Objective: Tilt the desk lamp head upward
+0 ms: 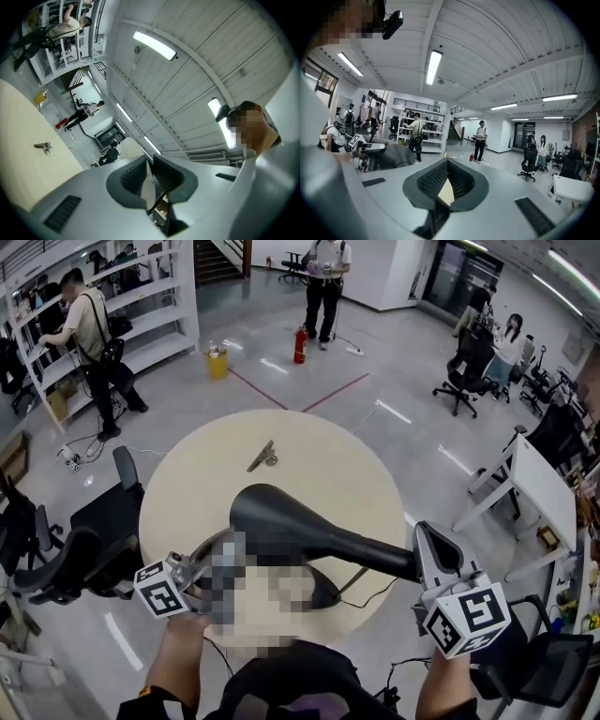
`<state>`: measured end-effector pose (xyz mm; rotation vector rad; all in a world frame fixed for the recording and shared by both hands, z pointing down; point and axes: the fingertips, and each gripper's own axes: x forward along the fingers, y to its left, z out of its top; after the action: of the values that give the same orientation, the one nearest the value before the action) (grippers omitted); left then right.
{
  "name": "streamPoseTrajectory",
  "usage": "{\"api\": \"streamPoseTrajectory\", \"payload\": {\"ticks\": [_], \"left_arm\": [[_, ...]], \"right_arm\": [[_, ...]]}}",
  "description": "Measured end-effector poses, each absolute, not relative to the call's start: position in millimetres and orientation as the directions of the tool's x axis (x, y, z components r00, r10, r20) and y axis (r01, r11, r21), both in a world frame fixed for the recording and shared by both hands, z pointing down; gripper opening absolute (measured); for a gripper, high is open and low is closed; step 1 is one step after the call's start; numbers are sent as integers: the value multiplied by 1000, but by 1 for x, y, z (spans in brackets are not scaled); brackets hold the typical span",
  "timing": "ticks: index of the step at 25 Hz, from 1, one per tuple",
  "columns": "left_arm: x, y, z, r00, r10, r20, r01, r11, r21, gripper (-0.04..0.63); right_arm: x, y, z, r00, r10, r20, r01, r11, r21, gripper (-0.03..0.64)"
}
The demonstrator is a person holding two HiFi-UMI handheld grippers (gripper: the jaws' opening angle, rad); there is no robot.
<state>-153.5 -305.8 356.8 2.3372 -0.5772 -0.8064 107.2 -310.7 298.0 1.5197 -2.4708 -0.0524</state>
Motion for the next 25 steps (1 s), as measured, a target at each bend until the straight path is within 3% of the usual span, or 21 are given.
{"api": "streamPoseTrajectory", "payload": {"ticks": [13, 25], "left_arm": [[-145, -302, 285, 729, -508, -458, -240, -817, 525, 83], [-122, -293, 236, 757, -444, -480, -241, -872, 426, 81]], "right_arm": [[124, -313, 314, -407, -904, 131, -913, 407, -31, 15], [131, -310, 329, -332, -925, 182, -939, 343, 29, 15]]}}
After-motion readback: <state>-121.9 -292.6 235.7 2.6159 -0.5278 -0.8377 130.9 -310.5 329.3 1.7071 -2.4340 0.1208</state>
